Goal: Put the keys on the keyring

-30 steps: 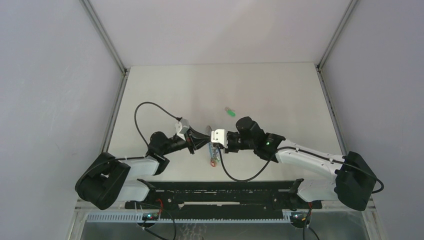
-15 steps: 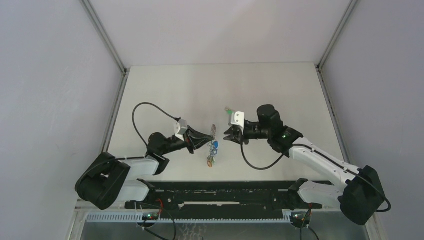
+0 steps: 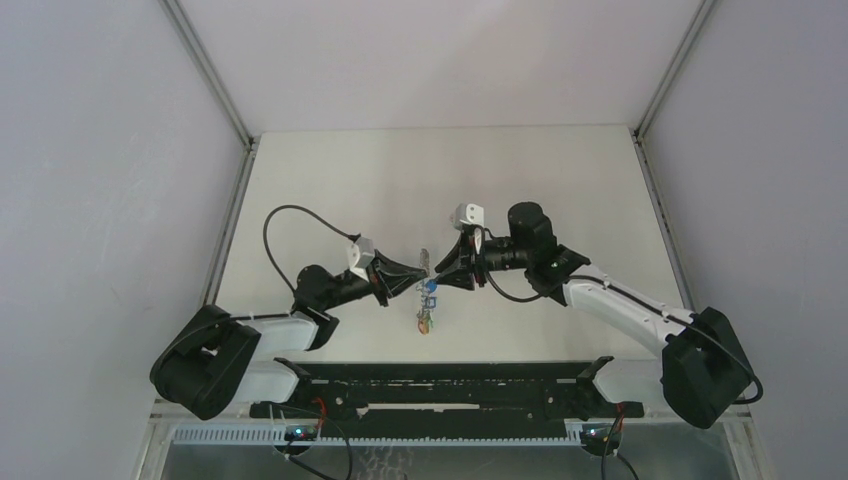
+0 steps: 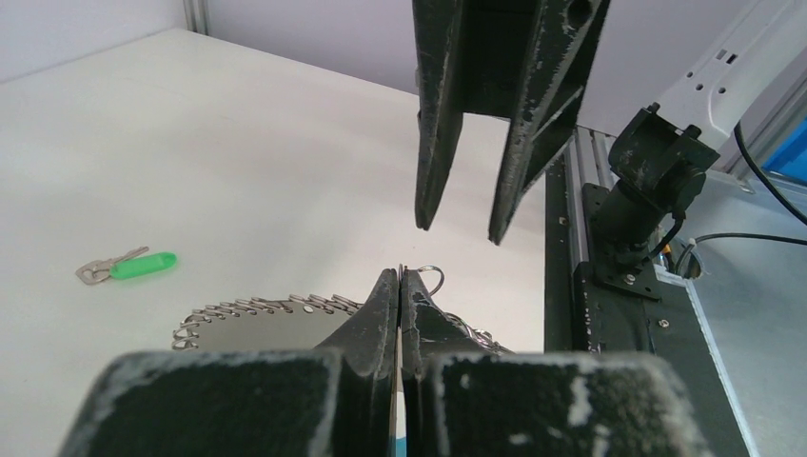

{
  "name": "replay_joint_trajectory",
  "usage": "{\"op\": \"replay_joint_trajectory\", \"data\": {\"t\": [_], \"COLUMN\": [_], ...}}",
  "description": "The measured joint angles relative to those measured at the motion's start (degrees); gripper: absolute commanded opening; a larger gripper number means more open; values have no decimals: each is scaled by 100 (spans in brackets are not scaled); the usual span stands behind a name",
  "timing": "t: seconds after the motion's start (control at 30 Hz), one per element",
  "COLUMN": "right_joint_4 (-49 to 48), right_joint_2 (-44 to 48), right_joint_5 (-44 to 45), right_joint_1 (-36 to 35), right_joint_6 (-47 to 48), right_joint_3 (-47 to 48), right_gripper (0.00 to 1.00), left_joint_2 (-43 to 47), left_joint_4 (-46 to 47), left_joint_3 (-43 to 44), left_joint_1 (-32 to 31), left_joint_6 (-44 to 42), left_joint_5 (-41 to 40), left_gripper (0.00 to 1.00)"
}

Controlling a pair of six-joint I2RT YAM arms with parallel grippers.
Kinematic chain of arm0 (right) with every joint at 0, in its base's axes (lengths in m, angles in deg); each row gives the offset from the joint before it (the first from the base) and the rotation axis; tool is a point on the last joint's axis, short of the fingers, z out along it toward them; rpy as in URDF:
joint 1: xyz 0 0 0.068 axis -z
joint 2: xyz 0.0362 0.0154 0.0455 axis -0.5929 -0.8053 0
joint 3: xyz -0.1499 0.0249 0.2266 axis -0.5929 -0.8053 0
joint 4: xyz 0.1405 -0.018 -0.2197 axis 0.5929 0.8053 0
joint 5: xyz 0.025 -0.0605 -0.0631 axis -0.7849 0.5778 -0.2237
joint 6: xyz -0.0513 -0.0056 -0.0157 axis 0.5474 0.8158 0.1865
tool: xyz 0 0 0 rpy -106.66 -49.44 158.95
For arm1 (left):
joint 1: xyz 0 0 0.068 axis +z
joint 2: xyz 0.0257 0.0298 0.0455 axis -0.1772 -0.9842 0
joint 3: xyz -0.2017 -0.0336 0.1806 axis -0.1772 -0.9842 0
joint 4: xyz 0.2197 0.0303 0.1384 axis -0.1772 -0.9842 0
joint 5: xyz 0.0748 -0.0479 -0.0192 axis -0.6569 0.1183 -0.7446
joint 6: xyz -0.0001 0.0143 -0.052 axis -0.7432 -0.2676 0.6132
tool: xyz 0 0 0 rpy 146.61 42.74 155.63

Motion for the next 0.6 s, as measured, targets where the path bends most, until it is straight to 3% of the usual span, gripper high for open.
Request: {"op": "replay_joint_trajectory", "data": {"t": [0.4,0.6], "right_joint_4": [-332,-605], "right_joint_2": [-369,-542], "right_joint_5": [529,557], "right_joint_1": [-291,-293], "right_joint_6": [-413,-444], "right_joint_3": [0,0], "right_gripper": [30,24], "left_joint_2": [103,127], "left_joint_4": [0,2], "left_joint_3": [0,0], "left_joint_1": [0,0], "left_joint_6": [2,2], "left_joint_5": [-140,-140], "left_gripper": [0,0]}}
